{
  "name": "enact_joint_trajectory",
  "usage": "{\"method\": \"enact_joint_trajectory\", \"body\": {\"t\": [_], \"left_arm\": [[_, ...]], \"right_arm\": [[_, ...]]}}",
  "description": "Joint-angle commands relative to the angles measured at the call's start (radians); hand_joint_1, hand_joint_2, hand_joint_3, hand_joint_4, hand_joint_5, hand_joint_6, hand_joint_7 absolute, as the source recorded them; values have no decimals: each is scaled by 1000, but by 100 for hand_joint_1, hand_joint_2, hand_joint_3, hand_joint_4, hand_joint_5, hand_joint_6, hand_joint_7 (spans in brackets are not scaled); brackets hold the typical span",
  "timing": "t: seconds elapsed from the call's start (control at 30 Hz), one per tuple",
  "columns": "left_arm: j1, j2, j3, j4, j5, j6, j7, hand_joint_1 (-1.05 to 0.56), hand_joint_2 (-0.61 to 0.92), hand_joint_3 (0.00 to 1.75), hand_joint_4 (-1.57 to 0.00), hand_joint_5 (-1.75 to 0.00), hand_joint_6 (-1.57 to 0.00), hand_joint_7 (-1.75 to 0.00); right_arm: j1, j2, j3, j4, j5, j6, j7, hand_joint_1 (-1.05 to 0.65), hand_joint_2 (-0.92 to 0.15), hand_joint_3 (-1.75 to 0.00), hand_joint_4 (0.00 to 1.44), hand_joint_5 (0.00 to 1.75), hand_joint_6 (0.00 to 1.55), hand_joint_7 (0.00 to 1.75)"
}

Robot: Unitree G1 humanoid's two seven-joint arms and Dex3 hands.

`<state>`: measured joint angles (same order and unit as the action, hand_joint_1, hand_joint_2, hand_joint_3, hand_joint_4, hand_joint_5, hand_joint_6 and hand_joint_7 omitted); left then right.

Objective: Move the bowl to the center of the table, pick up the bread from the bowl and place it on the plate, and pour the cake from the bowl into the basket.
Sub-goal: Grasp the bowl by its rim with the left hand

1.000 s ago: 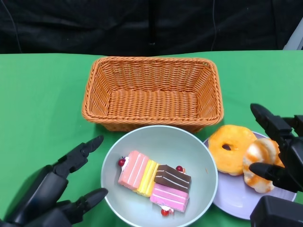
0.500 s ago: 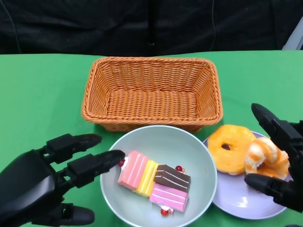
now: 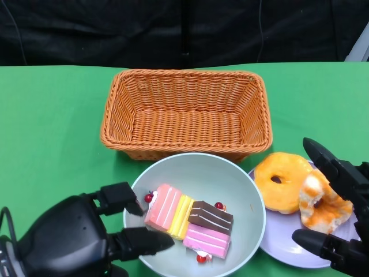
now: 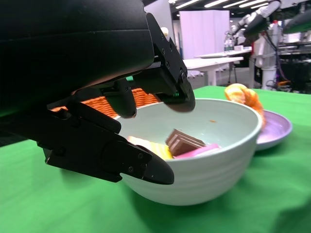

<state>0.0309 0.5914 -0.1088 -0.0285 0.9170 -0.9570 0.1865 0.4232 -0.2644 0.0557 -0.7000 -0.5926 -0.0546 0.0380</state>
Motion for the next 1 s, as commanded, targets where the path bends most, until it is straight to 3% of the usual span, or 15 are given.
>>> {"method": "enact_joint_trajectory", "body": {"t": [0.03,0.1,0.23,0.47,0.67,0.7,0.77,0.8,0.83,0.9,0.97,1.0], "left_arm": [[-13,10,-13,11,18,8,31,-42,79,0,-29,-132,-70,-43],[-14,-4,-43,35,46,24,40,-40,80,0,-30,-132,-65,-54],[-28,-12,-99,74,91,60,59,-35,84,1,-36,-126,-62,-61],[-154,-43,-244,249,265,140,256,-32,85,1,-46,-124,-68,-65],[-320,-71,-418,461,393,199,504,-33,82,0,-63,-119,-93,-44],[-346,-72,-447,490,413,209,544,-33,80,0,-68,-132,-105,-40],[-383,-71,-495,525,445,231,629,-32,78,0,-70,-139,-112,-39],[-398,-70,-516,536,457,240,679,-31,80,0,-78,-157,-108,-65],[-410,-70,-534,547,464,248,719,-30,84,1,-87,-167,-94,-112],[-428,-67,-565,565,467,260,764,-29,86,2,-92,-173,-85,-140],[-429,-40,-579,537,463,266,792,-29,86,2,-93,-174,-83,-146],[-423,-16,-580,505,461,266,803,-29,88,2,-97,-174,-79,-163]], "right_arm": [[4,10,-7,-21,3,3,11,-48,-92,-18,0,82,9,5],[8,17,-2,-31,1,-6,9,-49,-92,-18,0,83,10,5],[7,26,2,-40,2,-17,9,-49,-92,-19,0,84,10,6],[6,55,-1,-19,47,-86,-23,-48,-92,-16,0,89,14,10],[5,69,-9,3,80,-151,-40,-48,-92,-18,0,96,14,14],[4,69,-9,7,84,-163,-43,-48,-92,-20,0,100,14,15],[8,73,-9,11,87,-182,-50,-48,-92,-21,0,101,13,16],[10,76,-9,12,89,-190,-53,-48,-92,-21,0,104,13,18],[12,78,-9,13,90,-197,-56,-48,-92,-21,0,108,10,25],[13,79,-10,14,92,-202,-59,-48,-92,-21,0,110,8,29],[15,86,-8,16,108,-211,-65,-48,-92,-22,0,110,4,38],[15,92,-7,17,120,-218,-70,-45,-92,-22,0,110,2,44]]}}
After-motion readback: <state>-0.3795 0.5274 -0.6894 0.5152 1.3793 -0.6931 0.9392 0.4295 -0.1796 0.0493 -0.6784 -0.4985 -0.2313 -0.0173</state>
